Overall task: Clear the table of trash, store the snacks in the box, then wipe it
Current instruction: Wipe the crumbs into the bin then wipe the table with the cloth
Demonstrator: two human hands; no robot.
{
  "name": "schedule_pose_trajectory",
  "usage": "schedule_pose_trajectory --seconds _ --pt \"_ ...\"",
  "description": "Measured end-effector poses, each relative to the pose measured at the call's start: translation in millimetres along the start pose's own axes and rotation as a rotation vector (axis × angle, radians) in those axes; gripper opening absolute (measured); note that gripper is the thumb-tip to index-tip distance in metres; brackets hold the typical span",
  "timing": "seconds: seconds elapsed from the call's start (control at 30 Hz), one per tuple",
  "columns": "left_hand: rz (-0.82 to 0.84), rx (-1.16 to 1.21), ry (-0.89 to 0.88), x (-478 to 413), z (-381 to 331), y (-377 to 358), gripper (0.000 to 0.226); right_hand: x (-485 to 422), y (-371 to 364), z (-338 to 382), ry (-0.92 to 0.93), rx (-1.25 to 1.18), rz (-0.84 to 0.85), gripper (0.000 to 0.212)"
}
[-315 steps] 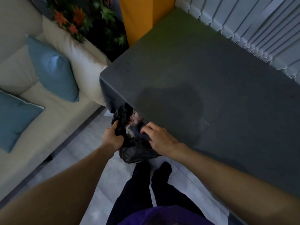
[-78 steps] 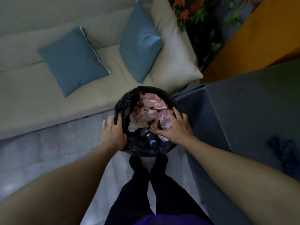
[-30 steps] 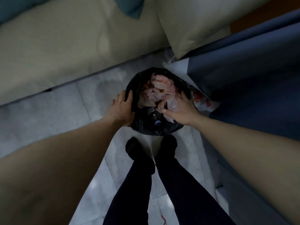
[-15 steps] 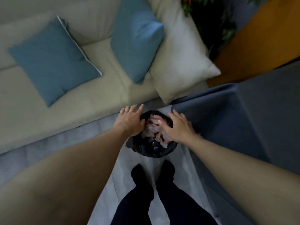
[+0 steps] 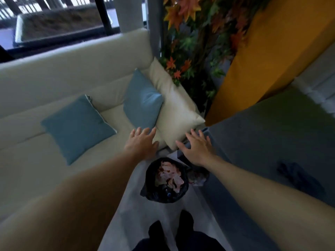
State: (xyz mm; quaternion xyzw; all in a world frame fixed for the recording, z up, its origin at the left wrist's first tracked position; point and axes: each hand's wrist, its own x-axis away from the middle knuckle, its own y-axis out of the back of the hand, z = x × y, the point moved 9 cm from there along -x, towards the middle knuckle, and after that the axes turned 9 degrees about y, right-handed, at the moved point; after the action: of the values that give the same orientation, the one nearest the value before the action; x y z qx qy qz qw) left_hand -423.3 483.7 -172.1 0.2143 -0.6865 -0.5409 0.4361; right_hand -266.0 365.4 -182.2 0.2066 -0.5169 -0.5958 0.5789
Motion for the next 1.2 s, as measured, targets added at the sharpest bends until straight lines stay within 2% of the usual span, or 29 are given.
schedule_pose_trajectory --seconds 0.33,0.7,1.0,1.2 --pt "-0.042 0.001 -0.252 38.1 -91.8 58.4 0.068 96.5 62.9 -34.2 -0.172 -0.046 -0.158 0.085" --pt "-0.024 -0.062 -0.465 57.6 -227.0 73.6 0.070 199.4 93.2 -131.9 -0.380 -0.139 -0.304 0.085" --pt "0.020 -0.047 -0.506 62.7 -341.8 59.2 0.069 245.3 97.9 -238.5 -0.472 -0.154 -0.288 0.082" --pt "0.069 -0.043 -0.483 45.3 -393.8 35.7 0.069 243.9 82.9 -299.4 -0.435 -0.172 -0.233 0.071"
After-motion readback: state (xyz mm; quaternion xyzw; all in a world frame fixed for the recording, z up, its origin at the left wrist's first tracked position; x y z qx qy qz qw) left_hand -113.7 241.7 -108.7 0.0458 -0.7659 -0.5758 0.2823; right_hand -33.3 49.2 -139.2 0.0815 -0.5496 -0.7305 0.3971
